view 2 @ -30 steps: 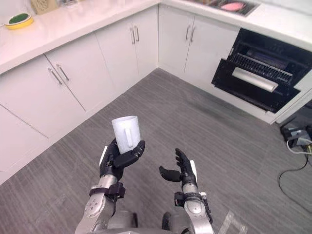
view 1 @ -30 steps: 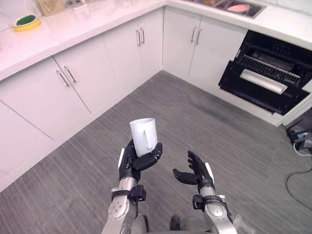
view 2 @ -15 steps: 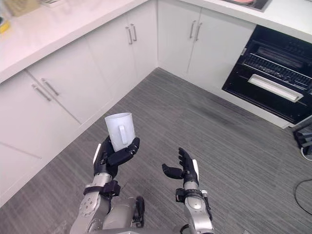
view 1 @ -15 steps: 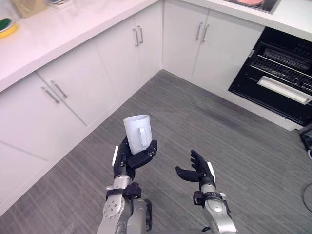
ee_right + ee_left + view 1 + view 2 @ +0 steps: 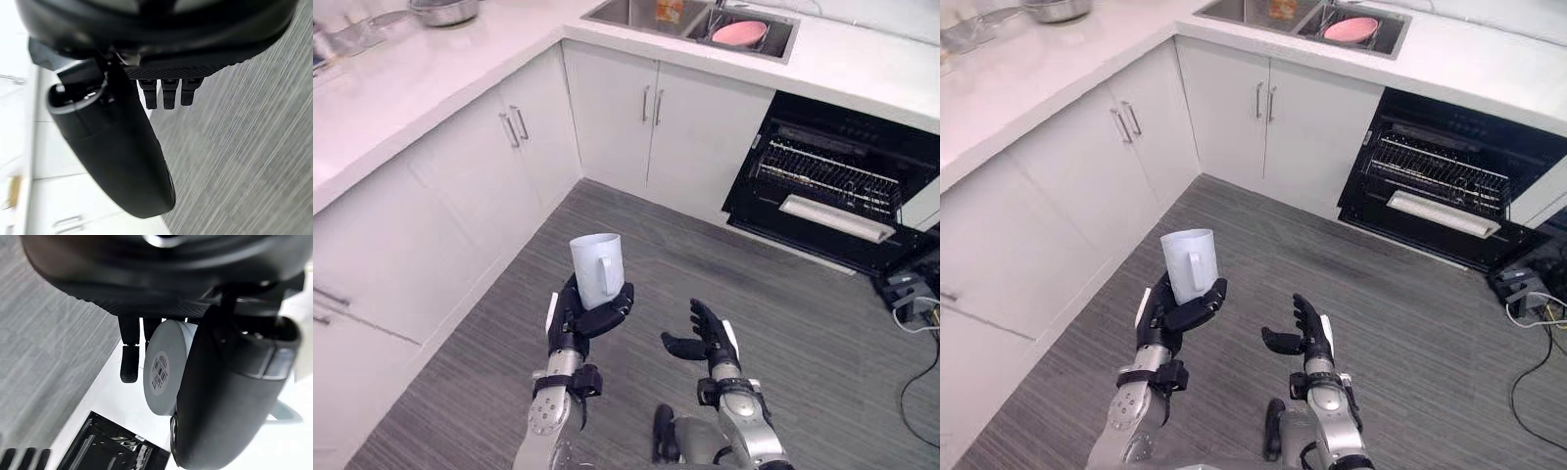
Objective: Walk over to the sink, pick up the cup, carry it to the dishwasher, place the cup inside the dishwasher, then close the dishwasher door
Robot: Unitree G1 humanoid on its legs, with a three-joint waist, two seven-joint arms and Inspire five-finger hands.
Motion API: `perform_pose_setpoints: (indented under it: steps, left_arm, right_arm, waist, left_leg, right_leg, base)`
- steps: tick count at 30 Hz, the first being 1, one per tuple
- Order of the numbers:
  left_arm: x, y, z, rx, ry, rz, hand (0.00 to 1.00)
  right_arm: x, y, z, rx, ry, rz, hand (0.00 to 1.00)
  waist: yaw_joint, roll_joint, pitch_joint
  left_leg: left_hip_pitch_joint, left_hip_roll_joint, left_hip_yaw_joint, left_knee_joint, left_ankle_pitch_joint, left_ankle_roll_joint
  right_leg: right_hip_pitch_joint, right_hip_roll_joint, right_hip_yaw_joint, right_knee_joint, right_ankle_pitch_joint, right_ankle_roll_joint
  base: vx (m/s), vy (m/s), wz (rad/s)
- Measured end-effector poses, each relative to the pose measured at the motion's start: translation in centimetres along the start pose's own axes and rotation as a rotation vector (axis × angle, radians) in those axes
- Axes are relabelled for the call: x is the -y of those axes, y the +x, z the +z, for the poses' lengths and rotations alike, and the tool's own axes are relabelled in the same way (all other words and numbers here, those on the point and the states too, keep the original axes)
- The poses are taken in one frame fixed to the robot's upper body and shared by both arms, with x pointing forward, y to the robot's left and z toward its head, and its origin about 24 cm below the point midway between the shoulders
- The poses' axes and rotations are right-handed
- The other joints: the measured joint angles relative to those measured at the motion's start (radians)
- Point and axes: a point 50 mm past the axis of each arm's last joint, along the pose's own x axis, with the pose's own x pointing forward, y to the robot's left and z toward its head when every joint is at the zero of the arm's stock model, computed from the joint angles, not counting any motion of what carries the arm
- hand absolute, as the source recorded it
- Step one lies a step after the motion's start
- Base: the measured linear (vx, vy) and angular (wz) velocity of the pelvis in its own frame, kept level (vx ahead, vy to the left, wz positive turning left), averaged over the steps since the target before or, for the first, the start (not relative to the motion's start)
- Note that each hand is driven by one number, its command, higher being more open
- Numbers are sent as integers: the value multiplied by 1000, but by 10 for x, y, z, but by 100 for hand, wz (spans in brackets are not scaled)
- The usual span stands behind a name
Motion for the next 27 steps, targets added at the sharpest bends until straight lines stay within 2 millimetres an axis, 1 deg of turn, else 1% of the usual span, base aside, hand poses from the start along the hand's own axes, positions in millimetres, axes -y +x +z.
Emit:
perform_pose_setpoints:
  steps: [1,2,3,4,5,6,7,8,9,10,11,12,13,14,15,16,17,18,19,20,21,22,23,24,25,26,27]
  left_arm:
    - [0,-1,0,0,-4,2,30]
    - [2,-2,2,9,-12,-8,30]
    - [4,-3,8,36,-18,-21,30]
    - [4,-4,11,48,-20,-25,30]
    - [3,-6,15,67,-25,-22,30]
    - [2,-6,15,72,-26,-18,30]
    - [0,-7,13,63,-23,-7,30]
    - [-3,-7,12,58,-20,2,30]
    - [-4,-7,10,53,-18,10,30]
    - [-5,-7,10,51,-18,16,30]
    - [-6,-8,9,49,-20,22,30]
    - [-11,-7,10,48,-5,31,30]
    - [-14,-4,15,68,8,41,30]
    - [-14,-2,17,77,10,45,30]
    - [-15,-2,17,76,13,51,30]
    - [-16,-3,16,71,14,54,30]
    - [-17,-6,13,57,19,59,30]
    - [-19,-8,11,42,29,55,30]
    - [-20,-9,10,37,40,51,30]
    - [-22,-10,10,26,64,41,30]
    - [-23,-11,10,25,80,40,30]
    - [-23,-11,10,28,87,39,30]
    - [-21,-11,13,40,84,33,30]
    - [-19,-11,16,54,81,24,30]
    - [-17,-11,18,62,79,19,30]
    - [-14,-11,20,73,74,7,30]
    - [-13,-10,21,76,72,-1,30]
  right_arm:
    - [0,-3,0,3,5,-4,90]
    - [0,-8,3,24,19,-11,90]
    - [-1,-9,12,65,32,-12,90]
    - [-1,-8,16,87,37,-12,90]
    - [-2,-7,23,116,42,-13,90]
    - [-2,-5,26,126,43,-14,90]
    - [-1,-3,28,130,39,-16,90]
    - [-1,-1,27,127,34,-15,90]
    - [0,2,26,118,26,-17,90]
    - [3,5,22,98,16,-26,90]
    - [5,7,19,83,10,-33,90]
    - [1,9,14,53,10,-27,90]
    - [-2,10,14,46,19,-23,90]
    - [-2,10,15,48,19,-22,90]
    - [-3,10,15,49,21,-19,90]
    - [-4,10,15,49,24,-18,90]
    - [-5,9,14,46,32,-19,90]
    - [-6,8,13,42,38,-18,90]
    - [-8,7,13,41,43,-16,90]
    - [-10,7,14,44,54,-14,90]
    - [-12,5,18,61,65,-11,90]
    - [-13,4,20,73,73,-11,90]
    - [-14,1,28,109,92,-12,90]
    - [-15,-1,37,149,103,-12,90]
    - [-16,-1,42,168,106,-12,90]
    - [-15,-1,49,201,112,-12,90]
    - [-15,-1,52,217,115,-13,90]
  waist:
    - [3,0,2]
    - [17,1,2]
    - [29,0,3]
    - [35,3,2]
    - [51,11,-3]
    - [59,12,-4]
    - [78,7,-1]
    - [80,4,0]
    - [79,1,2]
    - [82,8,-2]
    - [87,15,-7]
    - [90,-11,-4]
    - [79,-42,0]
    - [80,-49,6]
    - [84,-53,8]
    - [84,-53,8]
    - [83,-52,8]
    - [81,-52,11]
    - [79,-55,13]
    - [68,-59,15]
    - [58,-59,17]
    - [53,-59,18]
    - [47,-62,19]
    - [38,-62,19]
    - [30,-62,19]
    - [21,-61,20]
    - [16,-58,22]
  left_leg:
    - [-31,21,-1,108,19,-3]
    - [-98,53,8,274,7,6]
    - [-180,79,17,374,-21,17]
    - [-220,94,21,394,-38,23]
    - [-286,108,25,382,-72,36]
    - [-314,106,23,354,-87,41]
    - [-354,78,9,215,-104,49]
    - [-367,42,-14,98,-102,46]
    - [-374,0,-51,-34,-88,36]
    - [-369,-43,-107,-227,-6,30]
    - [-352,-54,-107,-258,92,31]
    - [-330,-82,-83,-277,122,61]
    - [-350,-116,-73,-244,99,101]
    - [-366,-123,-69,-204,68,113]
    - [-369,-126,-60,-173,35,123]
    - [-364,-127,-52,-160,13,126]
    - [-335,-126,-36,-154,-23,130]
    - [-290,-124,-14,-167,-50,133]
    - [-264,-126,-1,-175,-61,138]
    - [-215,-129,23,-186,-84,145]
    - [-165,-130,47,-200,-105,150]
    - [-141,-130,58,-212,-112,153]
    - [-95,-129,76,-238,-130,164]
    - [-61,-124,87,-261,-139,157]
    - [-48,-119,90,-267,-143,148]
    - [-20,-107,98,-281,-151,129]
    - [3,-98,106,-296,-157,119]
  right_leg:
    - [46,2,6,-27,-4,0]
    - [123,8,20,-72,-14,-1]
    - [176,9,39,-111,-35,12]
    - [192,10,48,-122,-39,18]
    - [216,11,73,-141,-48,24]
    - [230,7,87,-152,-54,29]
    - [263,-13,113,-166,-76,45]
    - [281,-34,123,-167,-91,61]
    - [295,-58,132,-166,-107,84]
    - [303,-78,149,-160,-129,120]
    - [309,-85,162,-153,-138,141]
    - [321,-117,181,-162,-146,148]
    - [329,-152,195,-181,-140,150]
    - [330,-163,199,-185,-138,154]
    - [330,-170,207,-179,-131,166]
    - [329,-174,216,-162,-129,169]
    - [305,-179,230,-75,-130,177]
    - [233,-187,248,110,-131,208]
    - [184,-195,257,227,-122,236]
    - [91,-210,271,440,-120,255]
    - [16,-216,252,572,-127,241]
    - [-14,-219,236,607,-134,229]
    - [-69,-221,185,633,-149,202]
    - [-116,-218,126,624,-165,175]
    - [-135,-213,100,609,-173,162]
    - [-161,-198,52,552,-188,137]
    - [-175,-189,18,491,-192,125]
  base:
    - [468,-17,-13]
    - [418,27,-23]
    - [450,56,-29]
    - [342,69,-40]
    - [245,83,-42]
    - [288,186,-57]
    - [352,284,-43]
    - [354,317,-36]
    - [293,322,-27]
    - [309,352,-33]
    - [328,367,-40]
    - [445,415,-19]
    - [375,322,-3]
    - [416,358,2]
    - [242,222,-13]
    - [288,262,-31]
    - [260,238,-47]
    - [253,226,-52]
    - [238,190,-52]
    - [254,152,-50]
    - [255,134,-48]
    - [269,95,-49]
    - [352,37,-41]
    - [369,9,-35]
    - [327,-23,-25]
    - [283,-44,-19]
    - [467,-90,-30]
